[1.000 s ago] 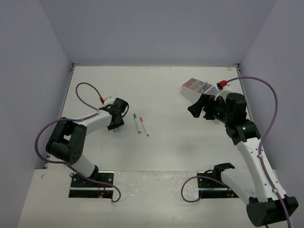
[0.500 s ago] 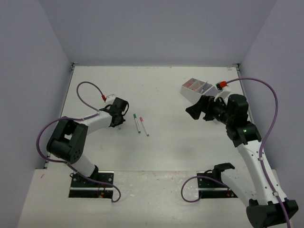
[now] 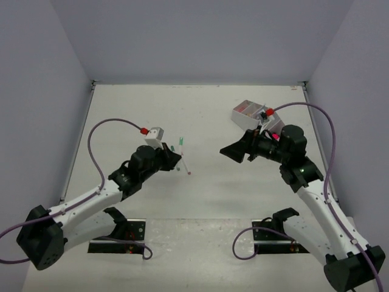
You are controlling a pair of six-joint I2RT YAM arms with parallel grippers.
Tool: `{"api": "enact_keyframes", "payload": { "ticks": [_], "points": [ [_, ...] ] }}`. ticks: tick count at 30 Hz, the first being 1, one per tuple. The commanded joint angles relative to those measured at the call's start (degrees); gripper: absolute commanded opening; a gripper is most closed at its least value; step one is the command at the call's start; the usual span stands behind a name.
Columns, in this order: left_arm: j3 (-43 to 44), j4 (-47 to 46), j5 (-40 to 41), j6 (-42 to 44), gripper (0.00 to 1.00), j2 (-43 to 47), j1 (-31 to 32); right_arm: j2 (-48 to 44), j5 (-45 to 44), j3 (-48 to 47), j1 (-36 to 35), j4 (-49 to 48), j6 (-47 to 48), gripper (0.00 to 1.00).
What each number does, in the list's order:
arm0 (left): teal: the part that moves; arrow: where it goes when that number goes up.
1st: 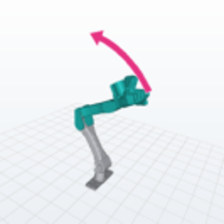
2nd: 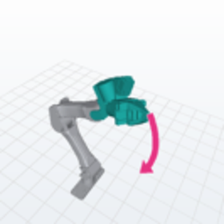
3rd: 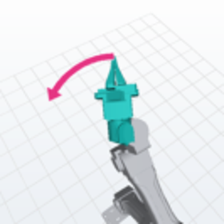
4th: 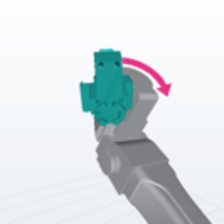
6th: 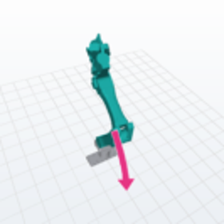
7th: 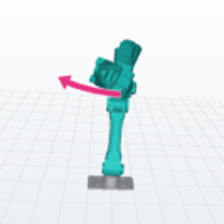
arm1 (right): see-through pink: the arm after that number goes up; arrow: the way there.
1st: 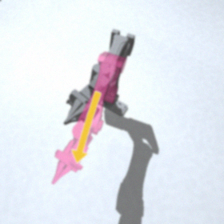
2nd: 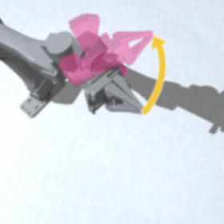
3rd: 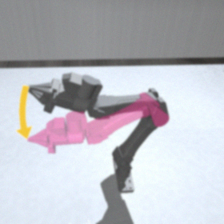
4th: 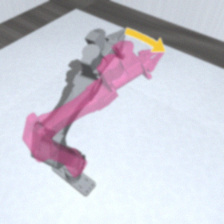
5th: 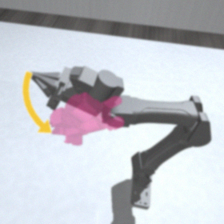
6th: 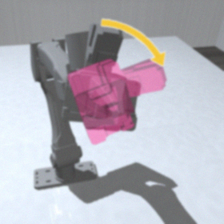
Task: Sort the stationery into containers
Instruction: Pick up the pen from the center of the board.
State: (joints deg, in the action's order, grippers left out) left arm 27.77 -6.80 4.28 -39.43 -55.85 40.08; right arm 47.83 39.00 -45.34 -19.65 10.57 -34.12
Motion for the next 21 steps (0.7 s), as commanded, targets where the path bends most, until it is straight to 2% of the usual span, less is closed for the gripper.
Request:
{"api": "enact_keyframes", "payload": {
  "ticks": [1,5,7,9,16,21],
  "points": [
    [-7.6,-28.9,-16.7,2.7,0.0,6.3,1.5,3.4,-6.1,-2.3,-7.1,-6.0,-3.4,0.89],
    [-10.0,-38.0,-26.1,0.5,0.0,6.7,1.8,5.0,-12.6,-4.8,-14.6,-5.4,-2.2,0.88],
    [-10.3,-39.8,-27.4,-0.3,0.0,6.8,2.0,5.3,-17.2,-6.8,-17.0,-3.9,-1.6,0.87],
    [-10.2,-41.0,-29.3,-0.7,0.0,6.7,2.1,6.4,-17.5,-7.5,-18.3,-3.7,-1.3,0.84],
    [-10.7,-43.2,-30.2,-0.6,0.0,6.6,2.6,11.6,-19.1,-10.2,-20.9,-2.6,-1.0,0.73],
    [-10.9,-44.2,-30.8,-0.7,0.0,5.7,2.8,13.9,-18.2,-12.1,-22.4,-3.1,-1.2,0.6]
  ]
}}
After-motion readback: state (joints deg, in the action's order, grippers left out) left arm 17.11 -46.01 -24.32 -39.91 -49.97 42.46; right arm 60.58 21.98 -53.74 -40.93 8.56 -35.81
